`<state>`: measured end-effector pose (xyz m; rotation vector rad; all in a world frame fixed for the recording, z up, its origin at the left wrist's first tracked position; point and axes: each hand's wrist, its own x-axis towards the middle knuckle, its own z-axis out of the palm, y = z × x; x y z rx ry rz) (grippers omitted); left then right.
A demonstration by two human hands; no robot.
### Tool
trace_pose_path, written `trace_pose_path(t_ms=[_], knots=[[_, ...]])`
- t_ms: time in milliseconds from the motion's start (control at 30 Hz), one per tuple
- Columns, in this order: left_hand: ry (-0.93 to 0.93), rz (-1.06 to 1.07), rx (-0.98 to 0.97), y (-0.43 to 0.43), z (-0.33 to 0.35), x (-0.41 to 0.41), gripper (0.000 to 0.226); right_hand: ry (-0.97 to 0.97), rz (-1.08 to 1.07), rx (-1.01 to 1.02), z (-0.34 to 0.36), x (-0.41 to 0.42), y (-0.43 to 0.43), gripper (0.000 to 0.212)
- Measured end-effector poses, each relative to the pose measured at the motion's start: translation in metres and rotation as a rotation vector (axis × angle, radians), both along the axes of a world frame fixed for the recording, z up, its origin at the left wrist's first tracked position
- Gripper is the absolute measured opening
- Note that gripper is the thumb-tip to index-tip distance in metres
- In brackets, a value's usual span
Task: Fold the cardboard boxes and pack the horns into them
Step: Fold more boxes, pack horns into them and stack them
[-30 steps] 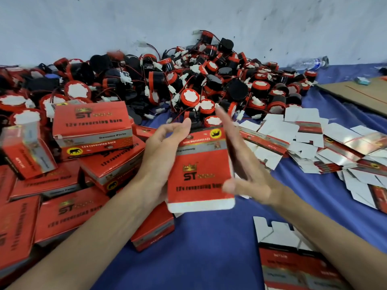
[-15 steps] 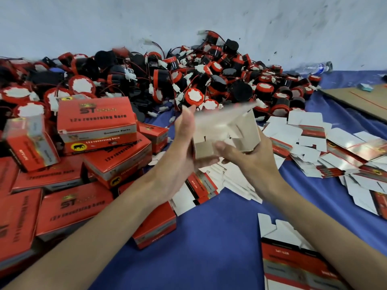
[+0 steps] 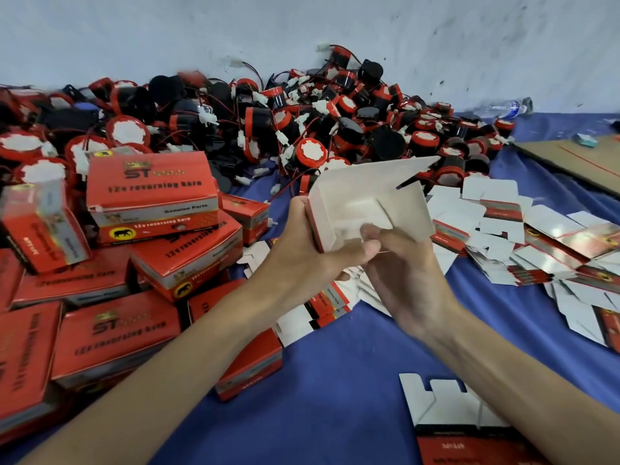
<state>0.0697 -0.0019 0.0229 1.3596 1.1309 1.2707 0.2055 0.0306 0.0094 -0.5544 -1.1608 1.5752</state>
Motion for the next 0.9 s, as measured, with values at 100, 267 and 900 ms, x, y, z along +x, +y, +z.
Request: trace_pose_path(t_ms=[100,267,900], knots=[[0.047,0.103,0.06,0.001,-0.001,0.001,0.081,0.008,0.073,0.04,0.002,-0.001,-0.001,0.032],[0.172,0.386,0.269,-0.004,0.006,-0.004,0.069,-0.169,0.322,0.071,0.022,0.018,0.022,0.09],[0.799,0.305,-0.226,0.009,-0.008,-0.019,0.048,-1.328,-0.554,0.525,-0.012,-0.011,0.118,0.04]])
